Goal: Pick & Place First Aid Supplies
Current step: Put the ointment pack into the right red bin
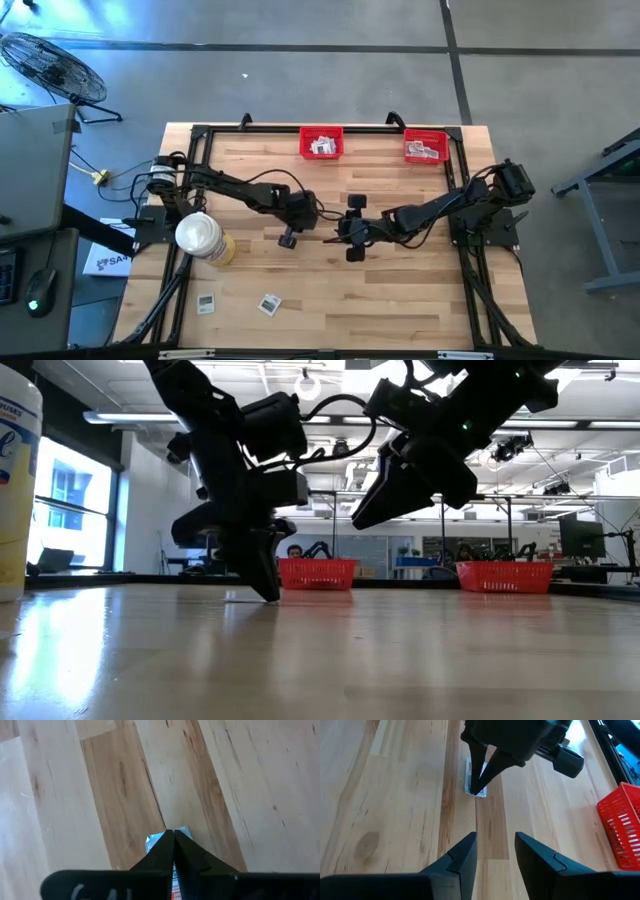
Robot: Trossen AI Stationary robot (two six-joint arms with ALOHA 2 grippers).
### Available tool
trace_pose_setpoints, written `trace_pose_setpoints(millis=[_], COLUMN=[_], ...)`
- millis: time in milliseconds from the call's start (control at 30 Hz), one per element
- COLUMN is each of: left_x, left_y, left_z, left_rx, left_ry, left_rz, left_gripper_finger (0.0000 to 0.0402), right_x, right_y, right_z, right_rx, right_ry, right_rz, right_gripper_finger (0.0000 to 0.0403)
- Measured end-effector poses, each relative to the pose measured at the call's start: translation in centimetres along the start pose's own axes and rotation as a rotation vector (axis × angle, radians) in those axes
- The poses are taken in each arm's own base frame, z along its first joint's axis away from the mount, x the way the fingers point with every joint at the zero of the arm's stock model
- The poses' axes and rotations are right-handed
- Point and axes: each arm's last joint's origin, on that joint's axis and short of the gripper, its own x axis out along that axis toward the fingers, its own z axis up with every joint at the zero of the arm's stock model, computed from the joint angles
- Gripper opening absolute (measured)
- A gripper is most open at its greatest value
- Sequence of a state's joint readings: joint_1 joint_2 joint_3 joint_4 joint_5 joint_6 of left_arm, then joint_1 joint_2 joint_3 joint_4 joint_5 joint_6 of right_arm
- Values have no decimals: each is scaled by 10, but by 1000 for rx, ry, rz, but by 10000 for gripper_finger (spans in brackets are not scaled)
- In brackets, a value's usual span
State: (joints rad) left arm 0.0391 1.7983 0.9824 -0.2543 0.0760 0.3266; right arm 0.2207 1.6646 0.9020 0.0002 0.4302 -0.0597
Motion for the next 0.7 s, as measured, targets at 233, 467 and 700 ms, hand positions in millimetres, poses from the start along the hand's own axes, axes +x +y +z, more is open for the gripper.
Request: trace_pose_setpoints(millis=[233, 467, 700], left_x=[-15, -20, -13], left_y=[3, 6, 24], left_z=[15, 22, 15], left_rx=[-21, -20, -88], left_ry=[-17, -26, -34], left_rz=[-35, -33, -57], left_gripper_finger=[36, 85, 95], right_x=[0, 0, 0], right_y=[0, 0, 0], right_z=[0, 0, 0], right_rx=[2, -3, 0], right_ry=[-4, -4, -4], right_rz=[-1, -1, 0], right_gripper_finger=[126, 126, 126])
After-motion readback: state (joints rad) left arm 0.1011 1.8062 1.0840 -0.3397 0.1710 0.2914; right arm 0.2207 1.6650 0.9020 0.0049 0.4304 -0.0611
